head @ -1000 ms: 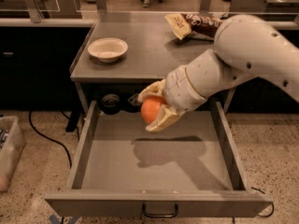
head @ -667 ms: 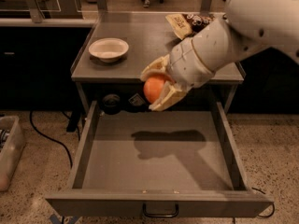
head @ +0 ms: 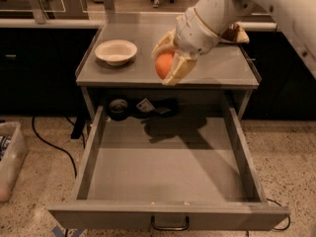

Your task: Pick orange from top drawer and place on counter

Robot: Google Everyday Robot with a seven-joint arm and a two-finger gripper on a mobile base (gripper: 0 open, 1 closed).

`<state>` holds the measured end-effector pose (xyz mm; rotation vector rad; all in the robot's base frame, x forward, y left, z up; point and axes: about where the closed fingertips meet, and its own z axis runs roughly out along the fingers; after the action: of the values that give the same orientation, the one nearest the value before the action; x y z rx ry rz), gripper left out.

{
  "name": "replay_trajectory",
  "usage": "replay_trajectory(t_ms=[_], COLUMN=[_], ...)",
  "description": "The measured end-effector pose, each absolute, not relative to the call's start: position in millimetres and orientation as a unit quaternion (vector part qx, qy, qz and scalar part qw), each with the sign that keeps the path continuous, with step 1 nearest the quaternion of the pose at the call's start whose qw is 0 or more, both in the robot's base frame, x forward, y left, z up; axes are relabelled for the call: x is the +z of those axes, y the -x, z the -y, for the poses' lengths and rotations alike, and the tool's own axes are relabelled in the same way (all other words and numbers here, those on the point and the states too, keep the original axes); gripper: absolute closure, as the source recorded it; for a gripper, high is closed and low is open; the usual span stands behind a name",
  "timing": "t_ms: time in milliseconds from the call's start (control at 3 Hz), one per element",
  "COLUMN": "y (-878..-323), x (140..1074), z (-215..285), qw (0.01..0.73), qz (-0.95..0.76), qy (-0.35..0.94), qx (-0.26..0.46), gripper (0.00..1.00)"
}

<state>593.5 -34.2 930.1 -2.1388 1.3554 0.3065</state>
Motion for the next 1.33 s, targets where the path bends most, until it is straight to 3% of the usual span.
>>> replay_trajectory(t_ms=[1000, 1333], y=[-612.7, -643.7], x=[946.8, 931.7], z=[37.4, 41.8], qw=[0.321, 0.323], qz=[-0.506, -0.505], qy=[0.794, 0.796], qx=[0.099, 0.086], gripper=[1.00, 1.00])
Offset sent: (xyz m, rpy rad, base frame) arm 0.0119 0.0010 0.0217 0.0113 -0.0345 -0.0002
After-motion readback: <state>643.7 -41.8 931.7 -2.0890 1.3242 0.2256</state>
